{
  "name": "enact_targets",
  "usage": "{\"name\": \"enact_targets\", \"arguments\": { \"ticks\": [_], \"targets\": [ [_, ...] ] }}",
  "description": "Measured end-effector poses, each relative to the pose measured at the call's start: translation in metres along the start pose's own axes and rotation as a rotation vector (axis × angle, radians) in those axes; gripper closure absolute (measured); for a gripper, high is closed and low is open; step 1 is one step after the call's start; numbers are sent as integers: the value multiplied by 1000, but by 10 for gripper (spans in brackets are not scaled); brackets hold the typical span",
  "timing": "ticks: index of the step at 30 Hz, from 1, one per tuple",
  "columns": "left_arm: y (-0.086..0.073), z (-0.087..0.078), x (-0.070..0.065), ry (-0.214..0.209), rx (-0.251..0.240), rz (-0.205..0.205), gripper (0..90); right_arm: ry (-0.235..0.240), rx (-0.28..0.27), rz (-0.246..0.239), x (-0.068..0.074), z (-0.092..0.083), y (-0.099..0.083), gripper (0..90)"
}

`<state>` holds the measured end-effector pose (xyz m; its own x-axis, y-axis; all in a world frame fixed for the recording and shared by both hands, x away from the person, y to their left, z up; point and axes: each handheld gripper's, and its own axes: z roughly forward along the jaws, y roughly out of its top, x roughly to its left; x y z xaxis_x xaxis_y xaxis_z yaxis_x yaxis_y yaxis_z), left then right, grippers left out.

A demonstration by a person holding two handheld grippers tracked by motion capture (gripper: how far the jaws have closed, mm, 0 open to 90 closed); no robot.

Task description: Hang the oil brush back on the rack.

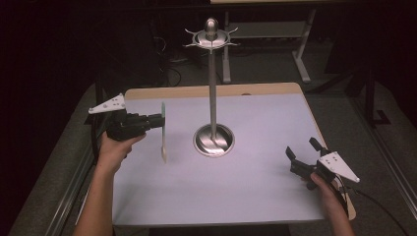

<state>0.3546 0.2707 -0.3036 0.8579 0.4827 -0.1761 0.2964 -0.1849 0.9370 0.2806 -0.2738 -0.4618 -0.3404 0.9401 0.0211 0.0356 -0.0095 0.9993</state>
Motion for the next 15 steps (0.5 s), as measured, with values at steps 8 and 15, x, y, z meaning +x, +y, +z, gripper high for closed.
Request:
{"name": "enact_targets", "arguments": {
  "ticks": [8,15],
  "targets": [
    [31,1,-4,-1,-23,43,777,-1,-2,1,0,0,0,104],
    [67,5,-9,-21,-49,82,777,0,-1,3,0,0,0,104]
  ]
}}
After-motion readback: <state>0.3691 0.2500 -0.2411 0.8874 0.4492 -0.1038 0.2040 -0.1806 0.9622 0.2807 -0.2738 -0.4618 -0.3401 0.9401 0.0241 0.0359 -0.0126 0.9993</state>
